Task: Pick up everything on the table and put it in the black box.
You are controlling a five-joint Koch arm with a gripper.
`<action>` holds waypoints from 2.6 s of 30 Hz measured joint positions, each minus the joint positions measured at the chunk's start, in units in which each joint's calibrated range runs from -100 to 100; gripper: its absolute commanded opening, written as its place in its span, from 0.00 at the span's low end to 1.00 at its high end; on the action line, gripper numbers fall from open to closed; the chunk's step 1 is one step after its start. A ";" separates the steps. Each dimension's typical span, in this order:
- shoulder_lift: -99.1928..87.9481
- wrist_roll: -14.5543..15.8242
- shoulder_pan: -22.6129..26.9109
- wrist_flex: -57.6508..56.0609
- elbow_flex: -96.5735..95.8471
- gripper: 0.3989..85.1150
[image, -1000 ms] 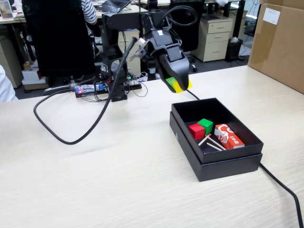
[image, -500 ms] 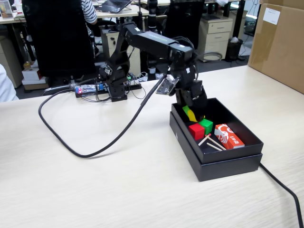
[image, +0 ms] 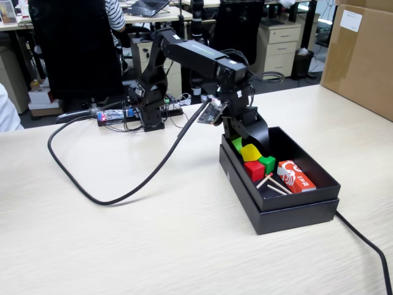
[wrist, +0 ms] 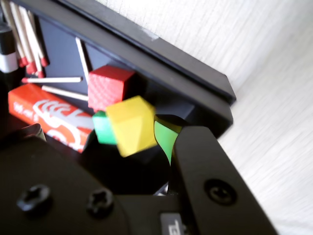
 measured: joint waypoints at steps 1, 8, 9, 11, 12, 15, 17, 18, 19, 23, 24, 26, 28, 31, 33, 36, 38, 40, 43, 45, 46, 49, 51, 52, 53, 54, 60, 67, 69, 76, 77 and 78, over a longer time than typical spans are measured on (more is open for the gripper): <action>-2.07 0.00 -0.05 -0.08 -0.09 0.56; -22.91 -0.10 -1.66 -0.08 -4.29 0.56; -25.89 -0.15 -2.20 -0.08 -5.93 0.56; -31.97 -0.24 -3.42 -0.08 -9.22 0.56; -34.82 -0.29 -4.05 -0.15 -10.59 0.56; -43.24 -0.39 -6.45 -0.08 -15.24 0.57; -48.80 -0.44 -8.25 -0.08 -20.45 0.57; -53.46 -0.54 -9.62 -0.08 -25.10 0.57; -55.92 -0.63 -10.16 0.54 -27.11 0.57; -69.77 -0.78 -13.28 5.11 -40.71 0.58; -72.75 -0.78 -13.58 5.50 -42.36 0.58; -78.19 -0.83 -13.92 6.12 -46.28 0.58; -82.72 -0.88 -14.11 7.28 -51.94 0.59; -88.28 -0.93 -14.36 10.30 -60.25 0.61; -89.45 -1.03 -14.95 11.07 -61.80 0.61; -90.10 -1.22 -15.78 16.65 -71.38 0.61; -90.10 -1.47 -16.12 21.76 -78.96 0.61; -90.10 -1.81 -16.41 26.25 -83.61 0.61; -90.10 -2.69 -16.61 33.99 -89.00 0.61; -90.10 -3.32 -16.70 38.25 -93.20 0.61; -90.10 -3.71 -16.75 39.88 -94.66 0.61; -90.23 -5.18 -16.85 45.99 -98.49 0.61; -90.87 -6.15 -16.90 51.72 -102.97 0.61; -90.74 -6.69 -16.95 54.90 -104.70 0.61; -90.87 -7.23 -17.00 57.68 -106.34 0.61; -91.00 -7.77 -17.09 59.85 -107.71 0.61; -91.00 -8.79 -17.24 61.40 -108.81 0.61; -90.87 -8.69 -17.09 60.55 -108.81 0.59; -90.87 -8.69 -17.09 60.55 -108.81 0.59; -90.74 -8.69 -17.09 60.47 -108.81 0.59; -90.87 -8.74 -17.09 60.47 -108.81 0.59; -90.87 -8.69 -17.09 60.47 -108.81 0.59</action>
